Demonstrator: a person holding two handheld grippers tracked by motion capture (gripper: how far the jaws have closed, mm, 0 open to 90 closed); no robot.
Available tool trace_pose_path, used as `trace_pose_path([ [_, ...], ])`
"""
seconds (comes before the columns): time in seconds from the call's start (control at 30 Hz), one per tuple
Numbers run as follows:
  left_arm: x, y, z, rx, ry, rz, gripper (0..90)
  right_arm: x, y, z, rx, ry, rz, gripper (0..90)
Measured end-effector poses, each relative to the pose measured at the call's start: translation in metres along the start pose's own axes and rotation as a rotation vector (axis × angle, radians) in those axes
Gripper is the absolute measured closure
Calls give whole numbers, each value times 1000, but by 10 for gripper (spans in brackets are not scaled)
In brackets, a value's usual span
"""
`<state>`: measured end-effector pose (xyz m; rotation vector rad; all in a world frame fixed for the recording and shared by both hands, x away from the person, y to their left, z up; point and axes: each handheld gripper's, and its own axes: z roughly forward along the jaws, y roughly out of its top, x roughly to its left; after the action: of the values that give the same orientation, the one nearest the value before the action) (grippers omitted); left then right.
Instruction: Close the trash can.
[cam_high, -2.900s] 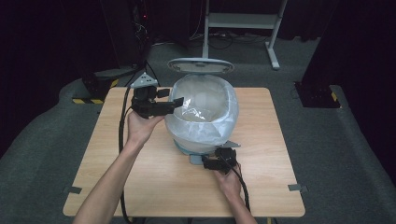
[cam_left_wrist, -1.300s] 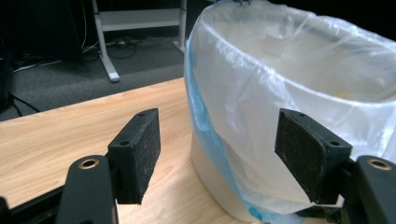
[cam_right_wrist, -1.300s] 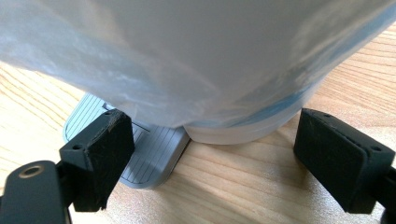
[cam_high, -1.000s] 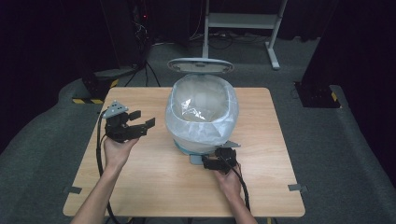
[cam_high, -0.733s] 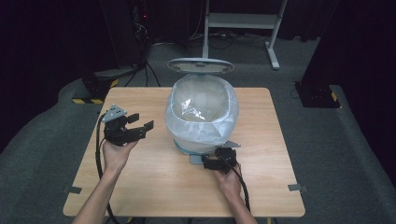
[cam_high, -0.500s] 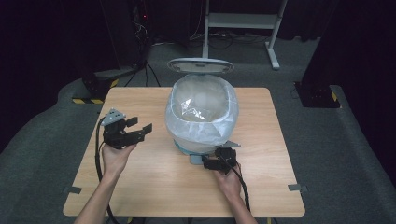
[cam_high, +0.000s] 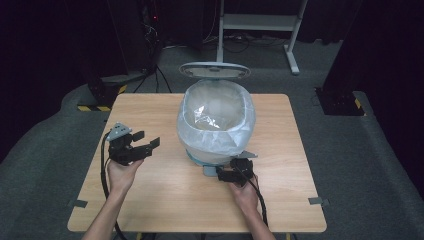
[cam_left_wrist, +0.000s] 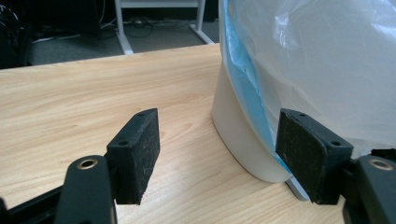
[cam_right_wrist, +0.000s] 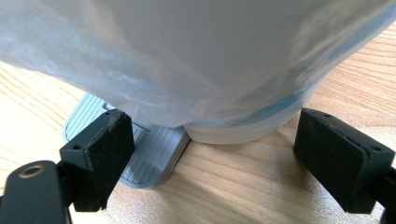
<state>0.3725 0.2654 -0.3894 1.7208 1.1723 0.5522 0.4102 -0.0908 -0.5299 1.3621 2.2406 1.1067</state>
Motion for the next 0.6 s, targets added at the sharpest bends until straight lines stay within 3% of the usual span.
trace_pose_path([
  [0.6,1,-22,5,31,19,-3,316,0,0,0,0,0,0,122],
])
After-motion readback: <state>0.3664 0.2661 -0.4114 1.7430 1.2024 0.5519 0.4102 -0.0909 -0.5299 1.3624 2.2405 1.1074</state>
